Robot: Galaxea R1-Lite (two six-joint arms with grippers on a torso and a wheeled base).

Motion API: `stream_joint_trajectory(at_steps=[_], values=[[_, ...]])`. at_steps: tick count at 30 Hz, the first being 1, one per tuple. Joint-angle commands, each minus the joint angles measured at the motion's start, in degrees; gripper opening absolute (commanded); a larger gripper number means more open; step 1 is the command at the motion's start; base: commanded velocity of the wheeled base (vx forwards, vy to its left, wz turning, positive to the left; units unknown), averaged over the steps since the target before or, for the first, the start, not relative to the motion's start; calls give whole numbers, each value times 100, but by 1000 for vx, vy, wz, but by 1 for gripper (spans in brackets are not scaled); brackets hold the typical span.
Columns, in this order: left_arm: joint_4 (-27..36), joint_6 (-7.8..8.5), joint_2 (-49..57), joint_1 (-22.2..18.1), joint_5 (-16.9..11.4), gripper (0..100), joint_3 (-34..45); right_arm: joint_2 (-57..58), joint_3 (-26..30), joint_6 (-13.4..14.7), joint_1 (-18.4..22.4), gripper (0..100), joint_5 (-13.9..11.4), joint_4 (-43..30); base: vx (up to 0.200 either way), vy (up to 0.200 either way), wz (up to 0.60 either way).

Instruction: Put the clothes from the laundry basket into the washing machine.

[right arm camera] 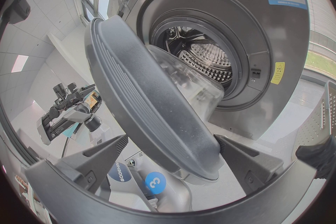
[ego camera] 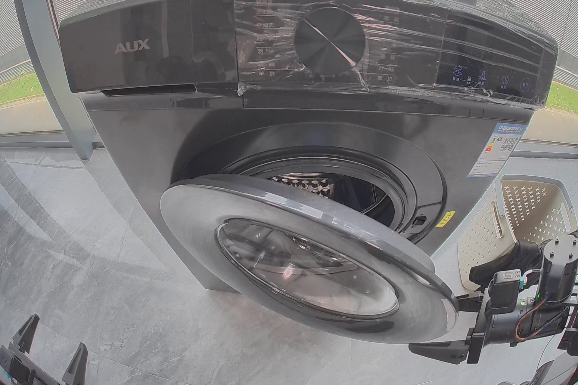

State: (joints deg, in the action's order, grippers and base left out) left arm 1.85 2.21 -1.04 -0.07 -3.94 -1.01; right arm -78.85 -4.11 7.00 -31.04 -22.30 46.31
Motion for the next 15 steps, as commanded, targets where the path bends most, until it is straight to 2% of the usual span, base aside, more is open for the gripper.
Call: stream_joint_trajectory(at_steps=[1,8,14,15], values=[[-1,-1,104,-1,-2,100,101,159,15,39,-219,100,-29,9,0,0,0],[-1,-1,104,-1,-2,100,101,221,-55,30,-122,100,-12,18,0,0,0],[-1,-1,104,-1,-2,100,101,80,-55,-23,-25,100,-3,9,-200,0,0],[-1,-1,104,-1,-2,100,101,71,-46,-23,-52,100,-3,9,0,0,0]])
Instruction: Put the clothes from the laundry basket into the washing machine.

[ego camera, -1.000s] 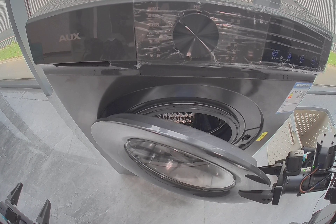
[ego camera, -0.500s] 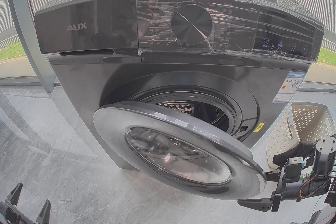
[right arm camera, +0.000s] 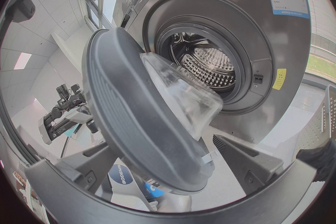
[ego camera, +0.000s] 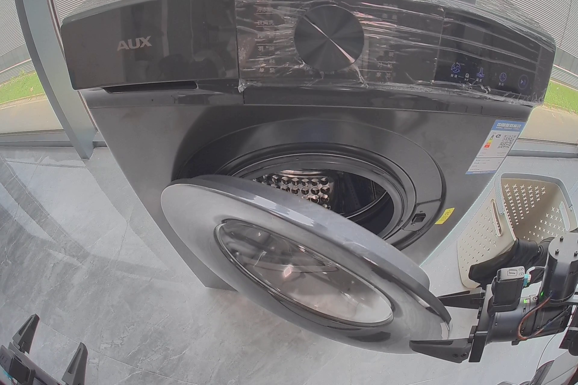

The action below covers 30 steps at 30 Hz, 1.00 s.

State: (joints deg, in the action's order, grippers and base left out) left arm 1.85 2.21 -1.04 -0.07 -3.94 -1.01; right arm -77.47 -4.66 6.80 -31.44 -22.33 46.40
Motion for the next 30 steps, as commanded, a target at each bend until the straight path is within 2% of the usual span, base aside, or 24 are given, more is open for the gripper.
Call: stream_joint_trajectory(at_steps=[1,12,17,23,27,30], values=[[-1,-1,104,-1,-2,100,101,-75,9,-3,-29,100,1,1,0,0,0],[-1,-1,104,-1,-2,100,101,13,61,32,-345,100,-25,-34,0,0,0],[-1,-1,104,-1,-2,100,101,-14,35,23,-266,100,1,-25,0,0,0],[-1,-1,104,-1,-2,100,101,-260,-27,23,-240,100,45,10,-200,0,0],[-1,-1,104,-1,-2,100,101,-356,-97,58,-266,100,203,10,0,0,0],[-1,-1,104,-1,7,100,101,-339,-62,67,-328,100,212,10,0,0,0]])
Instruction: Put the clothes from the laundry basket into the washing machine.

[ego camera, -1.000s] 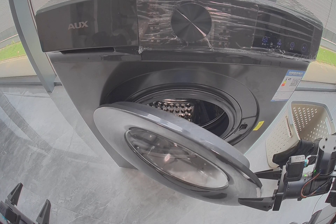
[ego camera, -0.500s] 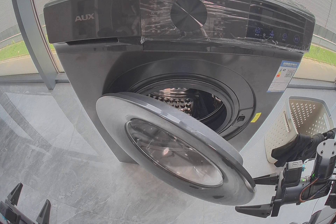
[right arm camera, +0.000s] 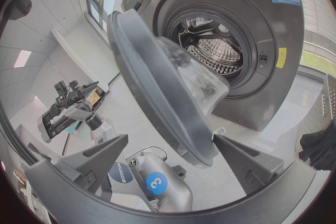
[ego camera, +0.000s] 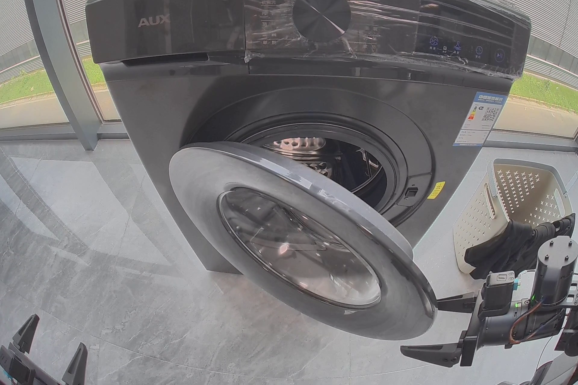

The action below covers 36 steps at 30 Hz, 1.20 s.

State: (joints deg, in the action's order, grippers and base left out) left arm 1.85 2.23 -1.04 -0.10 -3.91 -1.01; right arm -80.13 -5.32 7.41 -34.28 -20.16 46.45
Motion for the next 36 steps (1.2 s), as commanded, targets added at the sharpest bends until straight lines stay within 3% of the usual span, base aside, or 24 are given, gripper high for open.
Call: stream_joint_trajectory(at_steps=[1,6,13,17,27,32,36], values=[[-1,-3,104,1,-4,100,101,-38,22,15,-70,100,-14,-4,0,0,0],[-1,-3,104,1,5,100,101,208,39,59,-395,100,-49,5,0,0,0],[-1,5,104,1,5,100,101,393,-224,313,-334,100,-49,22,0,0,0],[-1,-3,104,1,5,100,101,445,-550,647,44,100,-40,268,0,0,0],[-1,5,104,1,5,100,101,489,-840,1245,343,100,-5,831,0,0,0],[-1,5,104,1,5,100,101,366,-866,1245,677,100,4,769,0,0,0],[-1,5,104,1,5,100,101,279,-866,1245,695,100,-5,831,0,0,0]])
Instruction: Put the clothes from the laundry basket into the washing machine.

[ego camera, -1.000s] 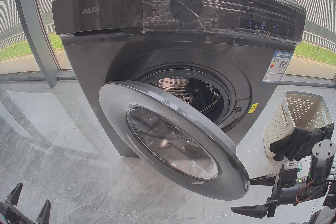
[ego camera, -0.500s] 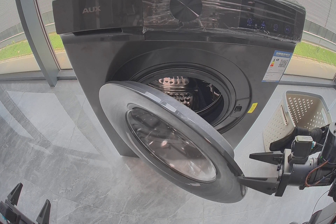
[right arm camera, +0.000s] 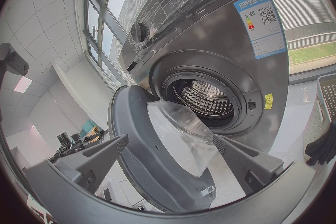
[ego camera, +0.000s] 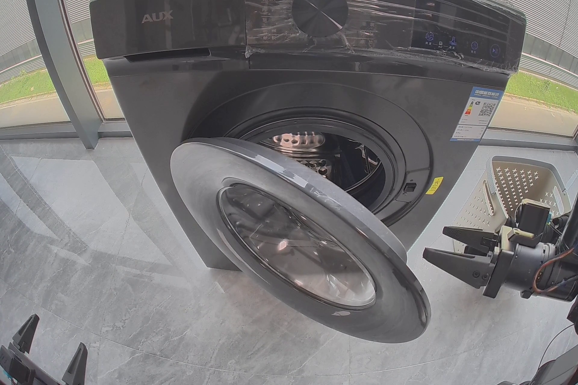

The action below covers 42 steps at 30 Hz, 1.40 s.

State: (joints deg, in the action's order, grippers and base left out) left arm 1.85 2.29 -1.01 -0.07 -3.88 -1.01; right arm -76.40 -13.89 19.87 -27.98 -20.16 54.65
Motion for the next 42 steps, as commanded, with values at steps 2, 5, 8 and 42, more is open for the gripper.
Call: stream_joint_trajectory(at_steps=[2,5,8,42], values=[[-1,-1,101,-1,1,100,101,-95,-18,8,91,100,39,-42,0,0,0],[-1,-1,101,-1,1,100,101,-226,17,-36,249,100,39,-60,0,0,0],[-1,-1,101,-1,1,100,101,-490,44,-36,310,100,48,-60,0,0,0],[-1,-9,101,-1,-8,100,101,-1395,422,-581,-191,100,707,28,-24,0,0]])
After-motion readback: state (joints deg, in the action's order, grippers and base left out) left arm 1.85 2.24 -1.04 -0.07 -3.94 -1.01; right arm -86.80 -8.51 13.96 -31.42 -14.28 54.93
